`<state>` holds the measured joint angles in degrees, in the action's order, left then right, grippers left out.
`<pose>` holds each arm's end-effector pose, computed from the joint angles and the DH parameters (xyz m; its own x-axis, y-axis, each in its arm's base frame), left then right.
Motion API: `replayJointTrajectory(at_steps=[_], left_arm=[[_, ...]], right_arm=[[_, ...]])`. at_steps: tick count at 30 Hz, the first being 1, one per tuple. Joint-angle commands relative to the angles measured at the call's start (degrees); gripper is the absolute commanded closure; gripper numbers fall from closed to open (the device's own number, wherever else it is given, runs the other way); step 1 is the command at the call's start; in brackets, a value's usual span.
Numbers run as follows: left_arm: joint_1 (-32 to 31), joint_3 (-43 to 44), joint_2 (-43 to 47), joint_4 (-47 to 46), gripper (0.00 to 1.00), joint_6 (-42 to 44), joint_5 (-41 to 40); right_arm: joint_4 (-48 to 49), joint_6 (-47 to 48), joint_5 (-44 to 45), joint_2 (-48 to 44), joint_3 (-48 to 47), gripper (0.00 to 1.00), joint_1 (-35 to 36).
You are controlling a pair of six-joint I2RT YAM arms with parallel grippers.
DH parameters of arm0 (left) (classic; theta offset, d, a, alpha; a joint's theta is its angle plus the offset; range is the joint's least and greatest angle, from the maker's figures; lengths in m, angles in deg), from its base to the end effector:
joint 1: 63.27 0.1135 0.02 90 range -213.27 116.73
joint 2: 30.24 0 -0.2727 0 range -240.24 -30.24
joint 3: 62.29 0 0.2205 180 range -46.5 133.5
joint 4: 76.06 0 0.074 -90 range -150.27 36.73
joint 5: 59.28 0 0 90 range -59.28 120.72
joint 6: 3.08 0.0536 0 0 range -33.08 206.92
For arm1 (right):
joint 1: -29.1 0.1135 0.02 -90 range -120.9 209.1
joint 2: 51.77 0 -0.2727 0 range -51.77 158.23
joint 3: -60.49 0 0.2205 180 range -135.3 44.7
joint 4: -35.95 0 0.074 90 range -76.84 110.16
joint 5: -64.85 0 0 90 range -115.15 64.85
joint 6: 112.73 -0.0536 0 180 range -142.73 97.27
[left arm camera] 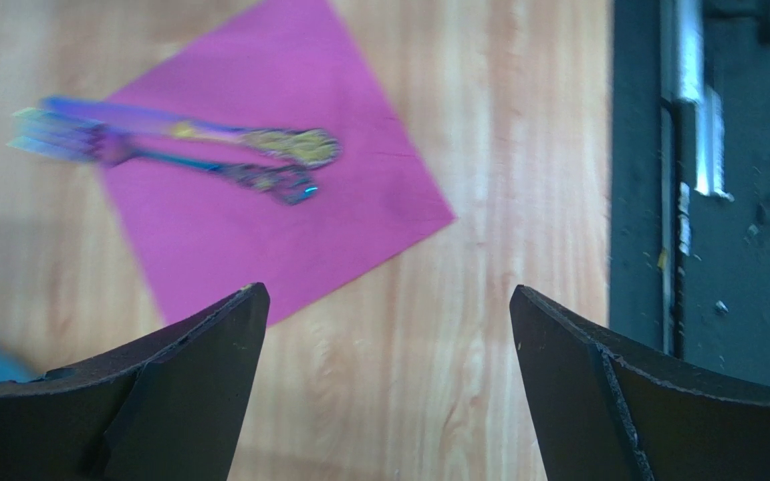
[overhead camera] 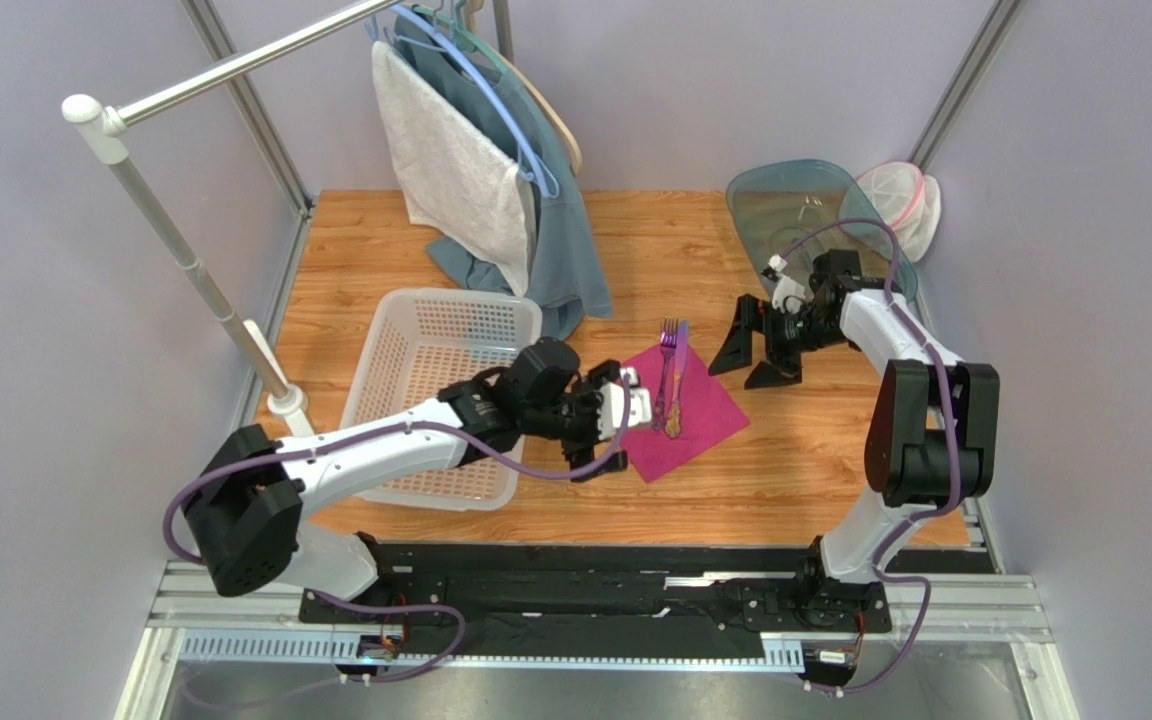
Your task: Place the utensils on the paper napkin and roll it up
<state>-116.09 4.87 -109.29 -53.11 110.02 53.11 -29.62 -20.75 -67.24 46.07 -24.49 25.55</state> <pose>0.1562 -0.2397 0.2652 0.0456 0.5402 -0.8403 0.9868 0.1063 0.1219 0.2966 0.0176 0.2231 -0.9742 0.0347 -0.2231 -0.1220 0.7506 0.6494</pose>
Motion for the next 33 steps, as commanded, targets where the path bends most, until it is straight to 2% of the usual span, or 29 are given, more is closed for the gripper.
replayJointTrajectory(at_steps=[1,3,4,6,9,13,16,23,33], left_arm=[[-1.8,5.7,-7.6,2.3,0.01,12.3,8.5],[-1.8,7.9,-11.0,5.1,0.04,15.6,12.7],[-1.9,7.8,-11.8,4.0,0.09,15.9,13.7],[-1.9,6.8,-13.8,0.2,0.12,17.2,16.7],[-2.8,5.3,-16.5,-3.9,0.21,21.6,16.9],[-3.5,7.3,-20.2,-3.2,0.41,24.6,17.5],[-4.0,8.8,-22.9,-1.0,0.46,27.2,17.1],[-4.1,9.2,-26.6,-2.0,0.47,28.4,13.8],[-4.1,10.5,-30.4,-3.6,0.54,26.3,11.4]], right_arm=[[-2.9,2.5,-4.2,3.4,-2.9,0.12,0.1],[-3.7,2.9,-5.2,4.9,-4.1,0.14,0.1],[-4.9,3.6,-5.7,5.9,-4.5,0.15,0.1],[-5.3,4.3,-5.6,6.5,-5.1,0.16,0.1],[-5.5,4.7,-5.4,6.7,-5.3,0.16,0.1],[-5.6,4.6,-5.5,6.7,-4.7,0.17,0.1],[-5.4,4.4,-5.4,6.1,-4.1,0.18,0.0],[-4.9,4.5,-4.8,4.9,-1.9,0.18,0.0],[-5.0,4.6,-5.2,4.5,-1.5,0.19,-0.1]])
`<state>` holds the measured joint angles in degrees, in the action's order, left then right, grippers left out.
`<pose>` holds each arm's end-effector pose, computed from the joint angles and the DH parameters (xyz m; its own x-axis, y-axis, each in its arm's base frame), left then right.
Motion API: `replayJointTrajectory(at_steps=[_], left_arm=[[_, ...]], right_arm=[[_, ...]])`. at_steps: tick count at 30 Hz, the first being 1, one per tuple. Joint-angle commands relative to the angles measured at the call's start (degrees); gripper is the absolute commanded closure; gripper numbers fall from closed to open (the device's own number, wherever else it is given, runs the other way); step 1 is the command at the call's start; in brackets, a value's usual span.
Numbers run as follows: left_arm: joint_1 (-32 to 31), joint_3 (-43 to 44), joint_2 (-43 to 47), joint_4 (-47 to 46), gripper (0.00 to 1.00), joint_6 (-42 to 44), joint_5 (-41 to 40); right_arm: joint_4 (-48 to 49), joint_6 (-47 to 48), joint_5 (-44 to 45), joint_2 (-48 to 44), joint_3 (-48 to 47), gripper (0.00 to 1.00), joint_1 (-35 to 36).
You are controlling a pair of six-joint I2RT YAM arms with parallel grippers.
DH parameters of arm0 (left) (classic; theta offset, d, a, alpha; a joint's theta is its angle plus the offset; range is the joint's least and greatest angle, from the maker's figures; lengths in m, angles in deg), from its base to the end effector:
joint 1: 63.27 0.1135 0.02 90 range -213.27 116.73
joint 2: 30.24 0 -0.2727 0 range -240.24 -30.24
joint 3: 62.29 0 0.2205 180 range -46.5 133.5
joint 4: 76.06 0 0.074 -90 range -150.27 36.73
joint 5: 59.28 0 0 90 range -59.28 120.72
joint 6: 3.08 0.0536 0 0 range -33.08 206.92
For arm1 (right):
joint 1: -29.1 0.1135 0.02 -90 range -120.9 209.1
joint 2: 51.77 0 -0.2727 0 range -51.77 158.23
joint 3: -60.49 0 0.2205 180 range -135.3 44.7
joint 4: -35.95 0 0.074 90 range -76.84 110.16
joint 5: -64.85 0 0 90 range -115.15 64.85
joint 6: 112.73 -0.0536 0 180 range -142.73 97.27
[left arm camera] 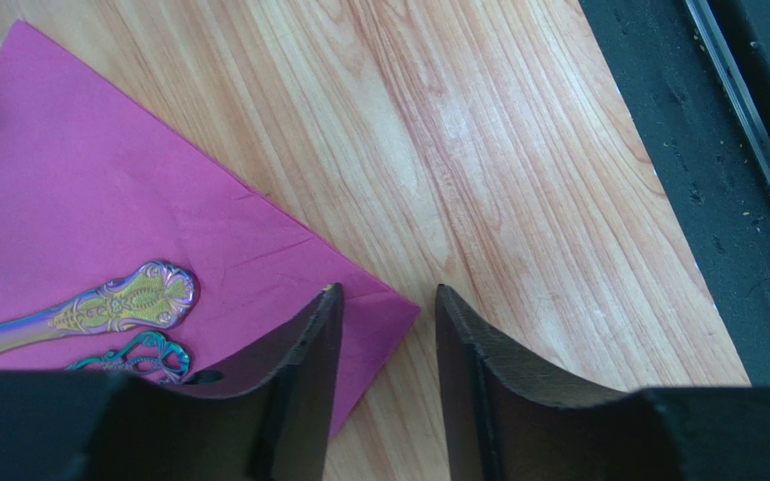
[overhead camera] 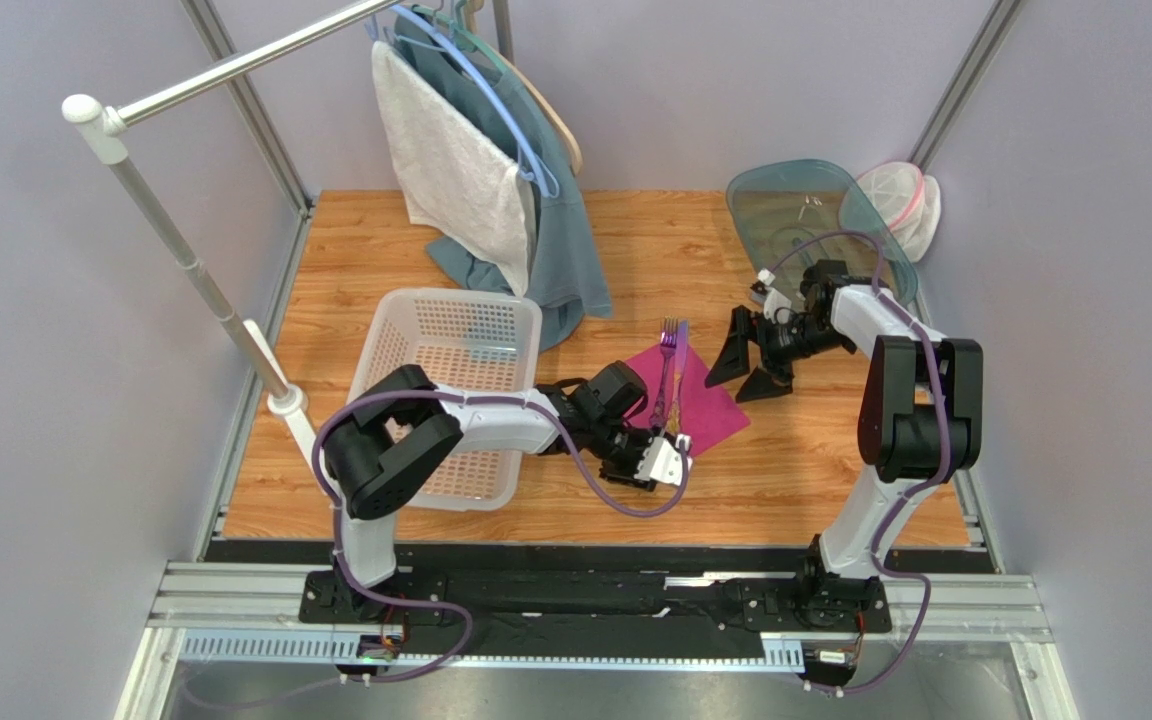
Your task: Place the utensils on the paper napkin and roll it up
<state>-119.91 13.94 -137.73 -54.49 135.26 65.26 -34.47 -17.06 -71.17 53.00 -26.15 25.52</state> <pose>0.1736 -0.3189 0.1650 0.3635 0.5671 -0.7391 0.9099 -0.3863 0.1511 0.3037 0.0196 0.1974 -0.9953 -0.0065 -0.0963 -0.0735 0.6970 0.7133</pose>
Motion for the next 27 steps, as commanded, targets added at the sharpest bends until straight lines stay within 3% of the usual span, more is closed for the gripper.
replayJointTrajectory(at_steps=[1,5,13,27], left_arm=[[-0.3,1.3,-2.0,-2.3,0.56,1.2,-0.8],[-0.3,1.2,-1.6,-1.9,0.65,0.6,0.0],[-2.4,2.7,0.3,-1.4,1.0,-4.3,0.4],[-4.1,7.7,3.4,0.3,1.0,-12.1,2.0]], right_arm=[[0.0,1.0,-1.3,-2.4,0.0,0.19,-0.1],[-0.2,1.3,-1.2,-2.4,-0.1,0.19,-0.1],[-0.2,1.8,-1.4,-2.4,0.2,0.19,-0.3],[-0.8,2.4,-1.8,-2.5,0.4,0.19,-0.4]])
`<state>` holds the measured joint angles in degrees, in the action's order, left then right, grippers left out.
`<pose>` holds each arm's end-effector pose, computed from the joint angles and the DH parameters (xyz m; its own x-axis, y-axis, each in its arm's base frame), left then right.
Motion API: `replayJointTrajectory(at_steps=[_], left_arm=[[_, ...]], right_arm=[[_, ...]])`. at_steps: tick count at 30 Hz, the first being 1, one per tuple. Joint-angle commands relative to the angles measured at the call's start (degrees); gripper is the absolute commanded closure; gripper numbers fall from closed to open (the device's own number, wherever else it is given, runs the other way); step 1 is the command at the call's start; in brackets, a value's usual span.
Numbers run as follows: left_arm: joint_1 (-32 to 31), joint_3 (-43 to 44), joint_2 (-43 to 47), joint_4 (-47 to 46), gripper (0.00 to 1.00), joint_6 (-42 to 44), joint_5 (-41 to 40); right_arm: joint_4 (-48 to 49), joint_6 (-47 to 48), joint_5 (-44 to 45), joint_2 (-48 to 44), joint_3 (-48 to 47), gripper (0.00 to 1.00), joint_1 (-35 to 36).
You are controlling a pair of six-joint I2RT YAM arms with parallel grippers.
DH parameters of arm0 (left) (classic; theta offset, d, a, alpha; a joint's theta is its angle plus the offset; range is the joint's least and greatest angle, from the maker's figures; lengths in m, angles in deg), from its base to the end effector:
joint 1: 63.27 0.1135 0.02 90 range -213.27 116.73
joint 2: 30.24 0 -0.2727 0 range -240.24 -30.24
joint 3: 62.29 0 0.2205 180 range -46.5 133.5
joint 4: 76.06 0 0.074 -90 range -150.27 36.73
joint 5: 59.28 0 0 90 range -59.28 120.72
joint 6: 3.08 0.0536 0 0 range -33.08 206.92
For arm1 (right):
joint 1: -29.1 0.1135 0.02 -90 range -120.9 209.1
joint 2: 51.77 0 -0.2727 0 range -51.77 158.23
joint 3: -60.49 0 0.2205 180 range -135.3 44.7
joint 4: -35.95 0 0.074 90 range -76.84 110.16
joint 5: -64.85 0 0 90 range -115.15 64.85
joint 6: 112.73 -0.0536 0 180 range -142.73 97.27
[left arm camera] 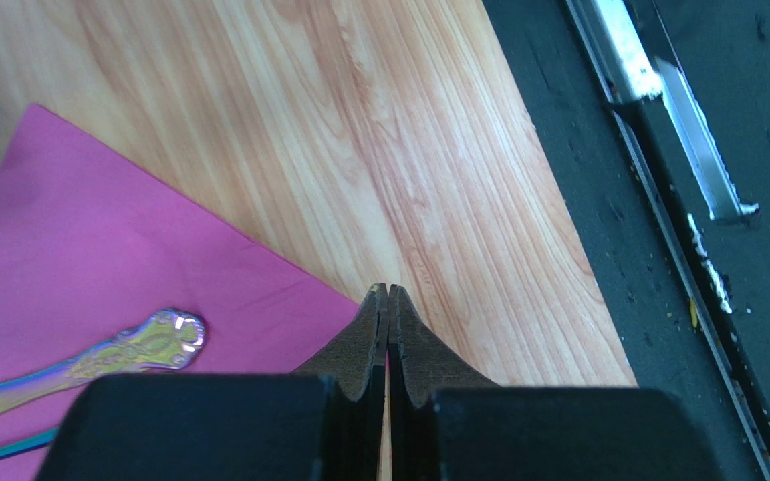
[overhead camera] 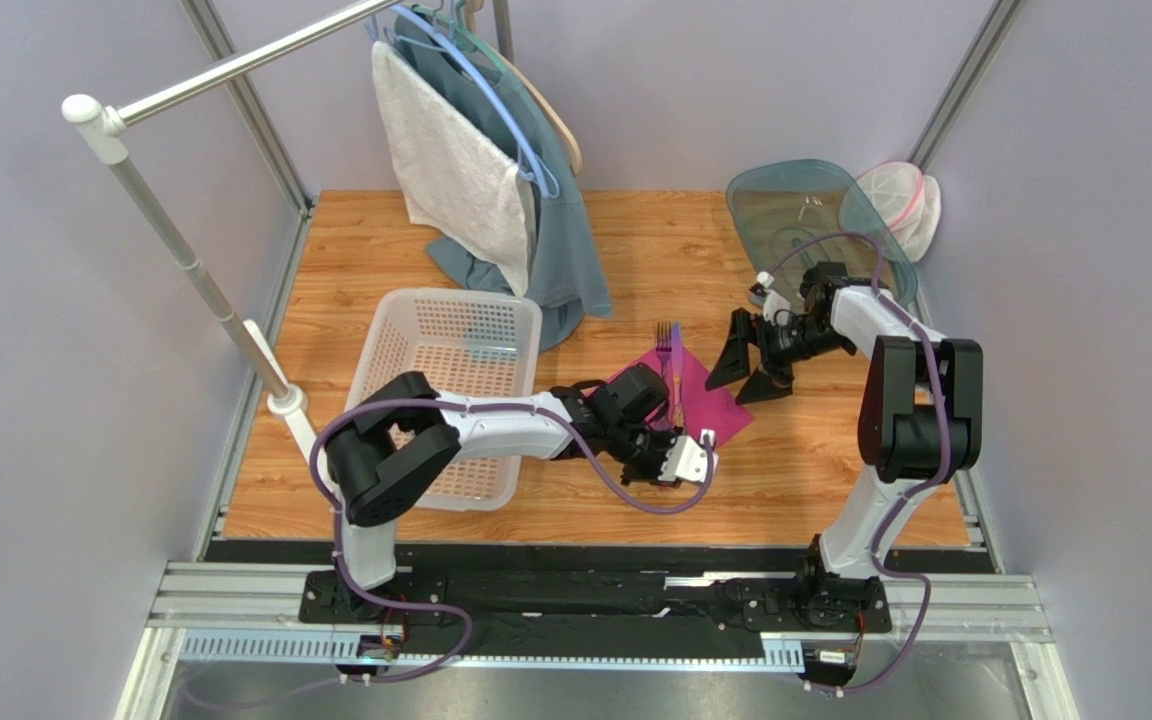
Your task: Place the utensils on the paper napkin and roll it up
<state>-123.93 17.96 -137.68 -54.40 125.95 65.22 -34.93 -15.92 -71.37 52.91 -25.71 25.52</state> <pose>0.1576 -0.3423 0.1839 0.2808 0.5596 -0.7797 0.9323 -0.3521 0.0831 0.3013 0.0199 0.1963 -0.9951 -0.0199 -0.0967 -0.0834 0.6936 0.7155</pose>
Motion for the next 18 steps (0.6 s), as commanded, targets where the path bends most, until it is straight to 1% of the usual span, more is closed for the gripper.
replayJointTrajectory(at_steps=[1,3,5,6,8,10,14,16,18], left_arm=[[0.2,4.2,3.3,0.6,1.0,-3.2,1.9],[1.6,6.2,2.8,1.1,1.0,-5.0,2.1],[2.1,7.4,2.6,4.2,1.0,-3.0,2.2],[2.5,6.8,3.1,4.7,0.96,-1.6,2.4],[2.5,3.0,5.1,4.7,0.83,2.9,3.0],[2.3,1.5,5.6,5.5,0.79,3.8,3.2],[2.2,2.9,2.5,7.3,0.68,3.0,2.2],[2.2,3.7,0.6,6.9,0.66,2.7,1.2],[2.2,4.3,-0.6,6.9,0.65,3.1,0.8]], right_arm=[[-0.4,1.3,-1.7,-2.4,-0.2,0.2,-0.4],[-0.5,1.2,-1.8,-2.6,-0.3,0.2,-0.4],[-0.7,1.3,-1.7,-2.6,-0.5,0.2,-0.4],[-0.7,1.3,-1.6,-2.7,-0.5,0.2,-0.4],[-0.7,1.2,-1.8,-2.7,-0.4,0.2,-0.4],[-0.7,1.0,-1.8,-2.6,-0.5,0.2,-0.5],[-0.6,0.9,-1.7,-2.6,-0.2,0.2,-0.4],[-0.5,0.8,-1.7,-2.6,0.0,0.2,-0.4],[-0.6,0.8,-1.6,-2.5,0.0,0.2,-0.4]])
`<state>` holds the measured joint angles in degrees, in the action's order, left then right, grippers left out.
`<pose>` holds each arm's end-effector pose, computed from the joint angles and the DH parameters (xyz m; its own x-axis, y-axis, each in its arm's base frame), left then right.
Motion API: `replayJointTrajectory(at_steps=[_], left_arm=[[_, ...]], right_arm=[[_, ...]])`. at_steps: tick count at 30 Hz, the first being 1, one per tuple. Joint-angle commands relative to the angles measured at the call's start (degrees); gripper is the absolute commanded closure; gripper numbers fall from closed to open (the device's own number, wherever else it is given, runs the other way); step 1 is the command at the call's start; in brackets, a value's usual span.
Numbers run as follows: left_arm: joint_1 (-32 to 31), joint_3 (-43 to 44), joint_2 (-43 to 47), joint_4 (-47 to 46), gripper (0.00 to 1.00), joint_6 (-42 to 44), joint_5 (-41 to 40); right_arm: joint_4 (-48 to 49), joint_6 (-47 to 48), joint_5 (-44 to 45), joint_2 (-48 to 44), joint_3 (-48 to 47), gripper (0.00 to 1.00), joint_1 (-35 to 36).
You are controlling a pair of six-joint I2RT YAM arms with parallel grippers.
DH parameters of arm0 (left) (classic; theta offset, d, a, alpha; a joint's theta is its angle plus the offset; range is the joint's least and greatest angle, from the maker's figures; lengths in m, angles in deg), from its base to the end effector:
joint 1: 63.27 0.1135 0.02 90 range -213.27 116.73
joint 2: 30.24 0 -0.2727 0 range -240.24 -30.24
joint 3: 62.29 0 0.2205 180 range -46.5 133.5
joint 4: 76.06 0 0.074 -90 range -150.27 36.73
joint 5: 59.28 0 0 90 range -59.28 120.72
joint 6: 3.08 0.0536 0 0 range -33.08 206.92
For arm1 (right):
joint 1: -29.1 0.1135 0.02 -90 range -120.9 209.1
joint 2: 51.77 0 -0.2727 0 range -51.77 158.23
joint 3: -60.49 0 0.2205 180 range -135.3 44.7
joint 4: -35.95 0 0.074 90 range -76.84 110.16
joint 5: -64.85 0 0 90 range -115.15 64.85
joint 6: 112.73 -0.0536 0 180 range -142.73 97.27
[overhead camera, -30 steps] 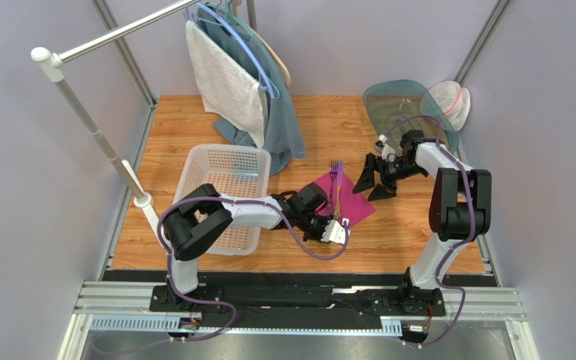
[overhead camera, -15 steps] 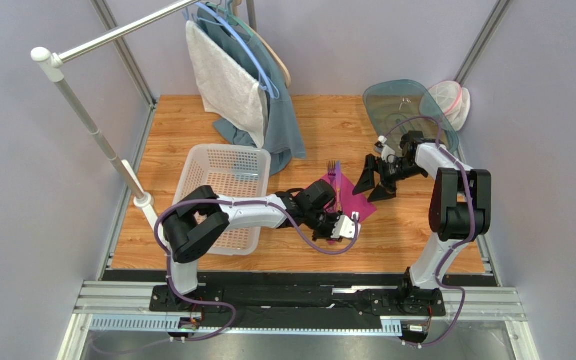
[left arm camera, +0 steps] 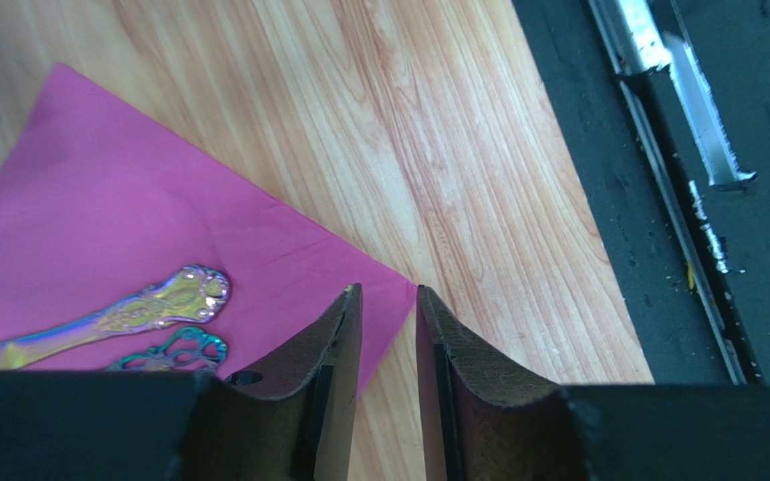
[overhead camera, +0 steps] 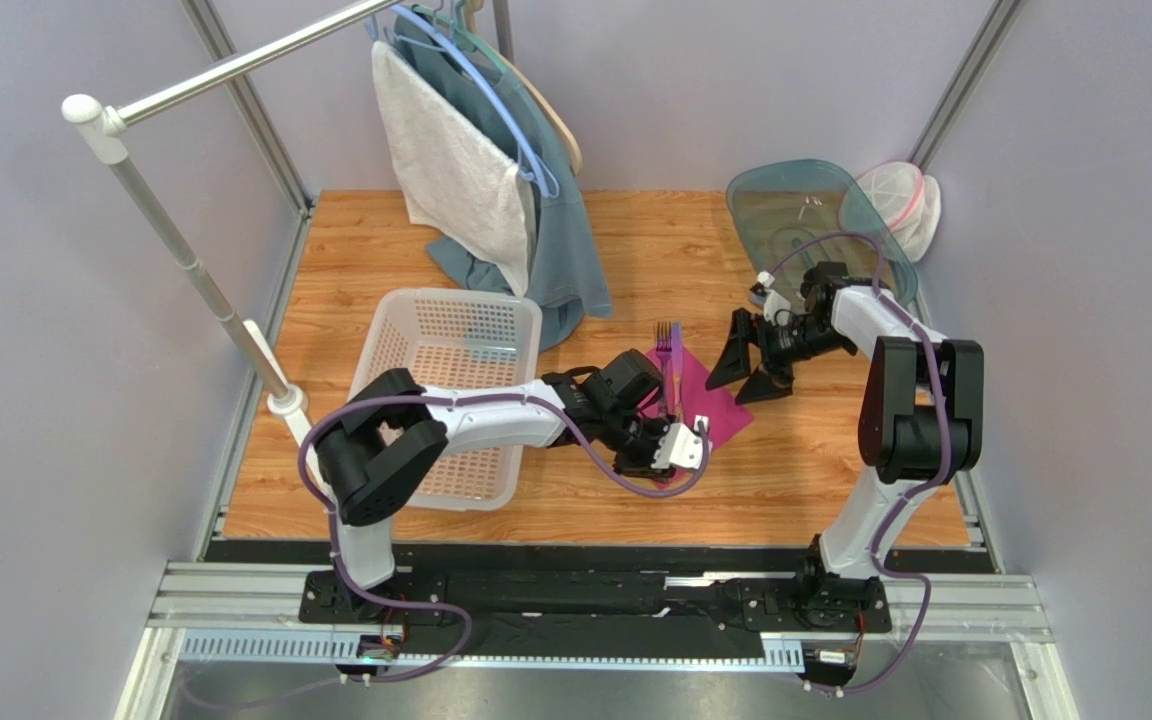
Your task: Place the utensils on the paper napkin and roll it up
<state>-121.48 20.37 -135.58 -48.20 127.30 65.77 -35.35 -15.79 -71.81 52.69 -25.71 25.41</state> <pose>0.1690 -0.3311 0.2005 0.2655 0.5783 -0.7714 0.9400 -0.3329 0.0740 0.3002 0.0197 0.1977 -0.9952 -0.0189 -0.0955 -0.0823 0.6880 0.7210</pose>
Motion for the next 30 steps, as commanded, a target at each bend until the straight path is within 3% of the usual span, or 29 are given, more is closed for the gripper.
replayJointTrajectory(at_steps=[1,15,18,19,24,30], left_arm=[[-0.2,1.9,-3.5,0.6,0.65,2.5,0.0],[-0.2,3.3,-7.9,2.1,0.62,2.8,-0.2],[-0.1,4.2,-8.9,3.0,0.69,2.6,-0.4],[-0.1,4.4,-9.4,3.2,0.77,2.6,-0.5],[-0.1,4.8,-9.1,4.1,0.98,3.1,0.6],[-0.5,4.9,-6.2,5.0,1.0,1.0,3.9]], right_arm=[[-0.1,0.6,-1.1,-2.2,-0.1,0.2,-0.3],[-0.6,0.7,-0.6,-1.2,-0.9,0.2,-0.4],[-0.7,0.7,-0.5,-1.4,-0.8,0.21,-0.5],[-0.7,0.7,-0.5,-1.3,-0.8,0.21,-0.5],[-0.7,0.6,-0.6,-1.3,-1.0,0.21,-0.8],[-0.7,0.7,-0.8,-1.6,-0.6,0.21,-1.0]])
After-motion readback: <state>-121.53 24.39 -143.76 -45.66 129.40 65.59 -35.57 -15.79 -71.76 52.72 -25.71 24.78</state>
